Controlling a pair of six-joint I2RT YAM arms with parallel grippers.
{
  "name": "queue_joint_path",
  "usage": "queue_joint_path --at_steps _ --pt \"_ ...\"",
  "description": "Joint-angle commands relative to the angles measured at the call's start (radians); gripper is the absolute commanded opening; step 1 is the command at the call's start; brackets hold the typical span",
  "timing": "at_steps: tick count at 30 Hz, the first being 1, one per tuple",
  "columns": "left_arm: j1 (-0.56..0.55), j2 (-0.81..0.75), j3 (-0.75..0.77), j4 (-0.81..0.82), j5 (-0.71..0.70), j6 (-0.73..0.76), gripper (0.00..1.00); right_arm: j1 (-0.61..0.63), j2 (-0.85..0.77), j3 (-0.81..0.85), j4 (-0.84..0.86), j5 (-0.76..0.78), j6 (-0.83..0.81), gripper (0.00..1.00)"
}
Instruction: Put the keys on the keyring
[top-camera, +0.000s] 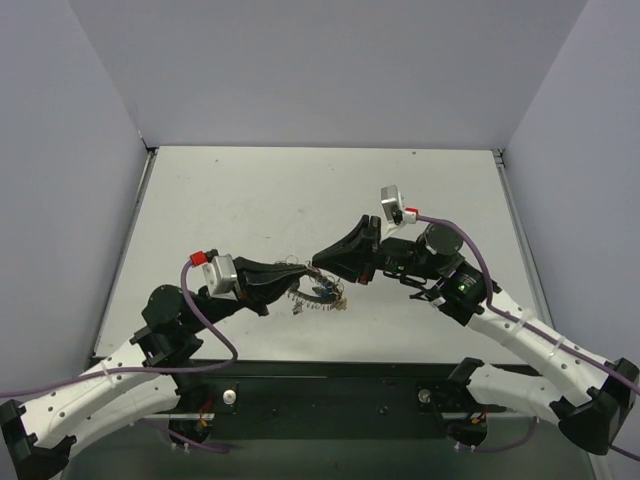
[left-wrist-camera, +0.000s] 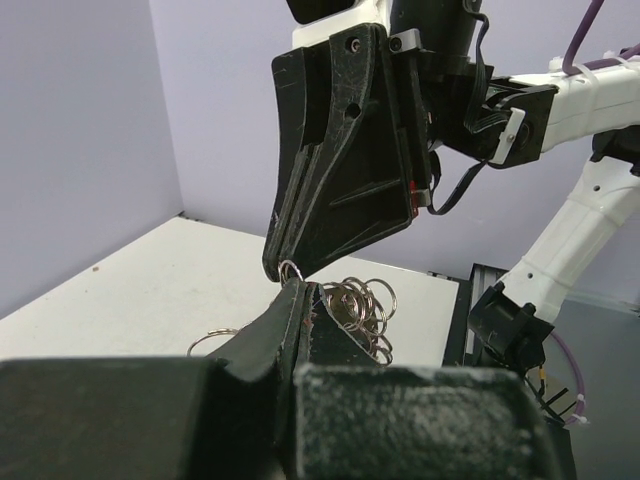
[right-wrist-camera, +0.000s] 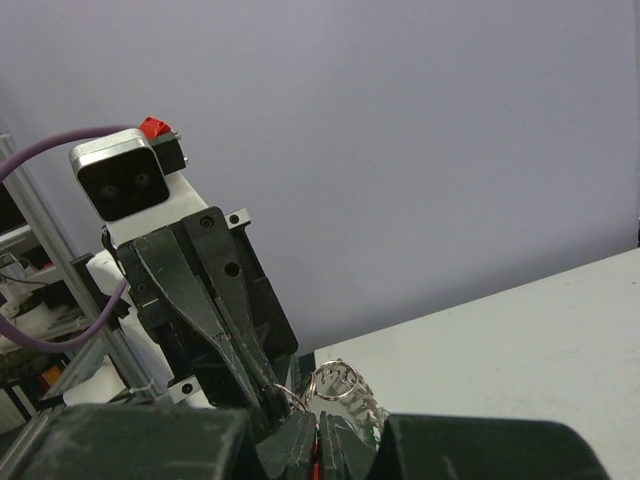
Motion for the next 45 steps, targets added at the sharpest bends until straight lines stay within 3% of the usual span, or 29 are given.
queue_joint_path --at_steps 1,8,16,27,36,42,45 --pt "-0.015 0.0 0.027 0.172 0.062 -0.016 0.0 -0.017 -0.025 -0.017 0.048 -0.04 -0.008 0.13" --pt "-0.015 0.015 0.038 0.169 0.074 -0.022 0.0 -0.037 -0.071 -0.028 0.048 -0.056 -0.019 0.38" --pt "-0.015 0.026 0.047 0.165 0.085 -0.026 0.0 -0.06 -0.127 -0.017 0.034 -0.093 -0.048 0.46" --pt "-0.015 0.052 0.068 0.182 0.132 -0.044 0.0 -0.06 -0.088 0.054 0.014 -0.268 -0.066 0.45" --pt "-0.017 0.058 0.081 0.198 0.157 -0.064 0.0 -0.059 -0.052 0.063 0.005 -0.282 -0.07 0.44" --pt "-0.015 0.064 0.082 0.204 0.16 -0.068 0.0 -0.057 -0.036 0.072 0.003 -0.294 -0.057 0.3" --pt "-0.017 0.072 0.081 0.207 0.163 -0.075 0.0 -0.059 -0.032 0.072 0.025 -0.3 -0.04 0.29"
